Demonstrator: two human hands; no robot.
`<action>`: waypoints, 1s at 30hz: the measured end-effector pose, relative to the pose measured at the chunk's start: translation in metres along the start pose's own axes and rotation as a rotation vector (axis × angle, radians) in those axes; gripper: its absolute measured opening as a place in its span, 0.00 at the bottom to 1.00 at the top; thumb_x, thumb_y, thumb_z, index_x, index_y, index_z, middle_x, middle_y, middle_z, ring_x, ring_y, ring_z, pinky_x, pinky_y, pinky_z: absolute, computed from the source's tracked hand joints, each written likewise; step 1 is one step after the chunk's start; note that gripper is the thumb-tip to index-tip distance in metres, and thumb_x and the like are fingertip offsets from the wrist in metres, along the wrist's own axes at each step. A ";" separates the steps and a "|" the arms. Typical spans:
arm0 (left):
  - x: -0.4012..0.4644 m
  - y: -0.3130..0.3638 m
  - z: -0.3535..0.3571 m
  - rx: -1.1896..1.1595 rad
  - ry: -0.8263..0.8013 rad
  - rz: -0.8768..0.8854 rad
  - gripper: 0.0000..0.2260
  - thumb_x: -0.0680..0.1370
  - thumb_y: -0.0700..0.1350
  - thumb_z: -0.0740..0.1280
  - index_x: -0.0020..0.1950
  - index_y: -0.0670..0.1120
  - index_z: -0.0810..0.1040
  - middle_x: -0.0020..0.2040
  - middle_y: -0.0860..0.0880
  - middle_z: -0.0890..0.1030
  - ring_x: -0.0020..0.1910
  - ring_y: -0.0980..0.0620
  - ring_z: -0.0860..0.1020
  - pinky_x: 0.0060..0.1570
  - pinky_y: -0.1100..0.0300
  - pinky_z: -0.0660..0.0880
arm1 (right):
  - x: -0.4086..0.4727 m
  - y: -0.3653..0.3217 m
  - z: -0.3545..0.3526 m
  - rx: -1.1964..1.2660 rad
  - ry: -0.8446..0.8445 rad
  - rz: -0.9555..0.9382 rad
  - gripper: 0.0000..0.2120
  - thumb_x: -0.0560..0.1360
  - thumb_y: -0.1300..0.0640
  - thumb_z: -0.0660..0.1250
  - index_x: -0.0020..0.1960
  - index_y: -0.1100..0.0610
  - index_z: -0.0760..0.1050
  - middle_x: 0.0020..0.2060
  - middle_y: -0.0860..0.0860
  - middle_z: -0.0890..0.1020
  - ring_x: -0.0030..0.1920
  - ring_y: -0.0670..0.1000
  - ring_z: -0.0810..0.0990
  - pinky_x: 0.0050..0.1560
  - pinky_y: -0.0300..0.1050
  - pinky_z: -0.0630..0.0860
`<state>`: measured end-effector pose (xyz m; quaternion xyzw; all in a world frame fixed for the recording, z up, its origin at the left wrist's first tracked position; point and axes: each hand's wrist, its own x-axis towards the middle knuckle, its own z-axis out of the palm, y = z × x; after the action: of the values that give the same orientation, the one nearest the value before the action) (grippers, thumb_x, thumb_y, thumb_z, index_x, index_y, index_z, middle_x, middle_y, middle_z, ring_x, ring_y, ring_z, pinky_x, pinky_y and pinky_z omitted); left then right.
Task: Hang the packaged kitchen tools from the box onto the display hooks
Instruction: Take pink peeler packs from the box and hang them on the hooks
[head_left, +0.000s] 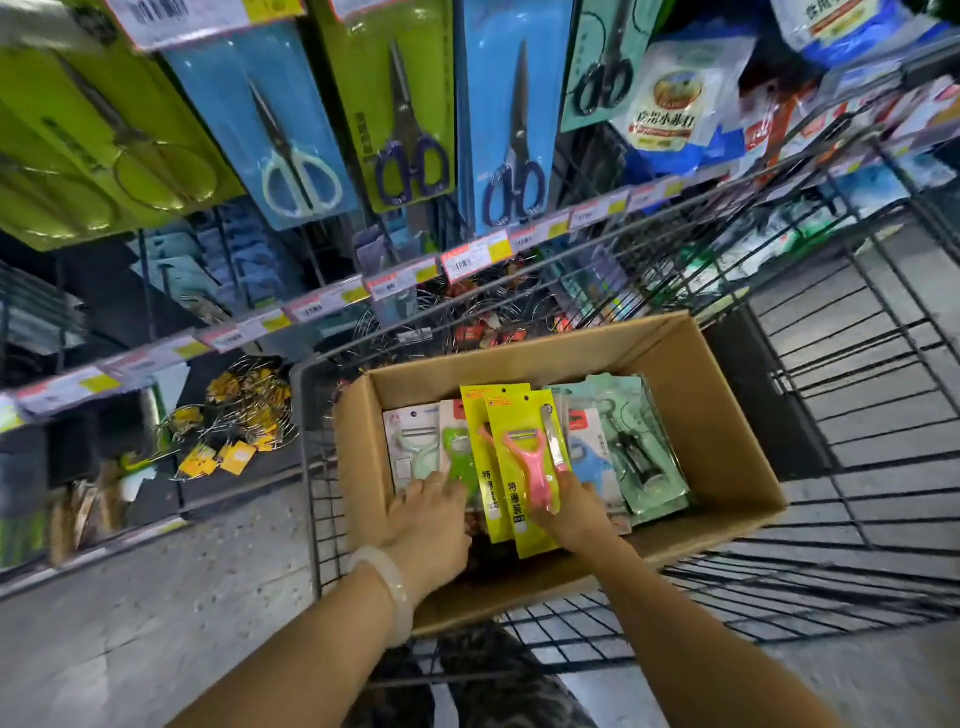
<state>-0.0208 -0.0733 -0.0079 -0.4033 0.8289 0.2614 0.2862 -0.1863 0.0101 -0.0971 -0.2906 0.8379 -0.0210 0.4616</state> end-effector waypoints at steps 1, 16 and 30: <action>0.004 0.000 0.002 -0.014 -0.006 -0.006 0.28 0.79 0.49 0.63 0.76 0.46 0.56 0.74 0.45 0.59 0.71 0.44 0.60 0.69 0.50 0.61 | 0.005 0.002 0.000 0.024 0.000 0.004 0.37 0.71 0.44 0.69 0.73 0.56 0.57 0.62 0.57 0.71 0.62 0.58 0.70 0.62 0.53 0.70; 0.025 -0.004 0.026 -0.233 -0.074 -0.084 0.34 0.78 0.51 0.64 0.78 0.47 0.48 0.74 0.45 0.60 0.73 0.44 0.59 0.71 0.49 0.61 | 0.039 0.006 0.010 0.124 0.009 0.195 0.52 0.58 0.40 0.79 0.70 0.57 0.56 0.65 0.59 0.67 0.68 0.61 0.62 0.69 0.57 0.63; 0.030 0.017 0.010 -1.095 0.365 -0.277 0.28 0.68 0.51 0.75 0.64 0.45 0.71 0.56 0.49 0.78 0.55 0.49 0.77 0.57 0.51 0.75 | -0.042 -0.048 0.001 0.462 0.208 -0.228 0.45 0.64 0.53 0.79 0.72 0.59 0.57 0.59 0.53 0.62 0.59 0.51 0.66 0.56 0.39 0.66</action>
<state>-0.0474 -0.0731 -0.0320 -0.6352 0.5489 0.5375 -0.0792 -0.1457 -0.0077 -0.0512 -0.2662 0.8157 -0.2931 0.4216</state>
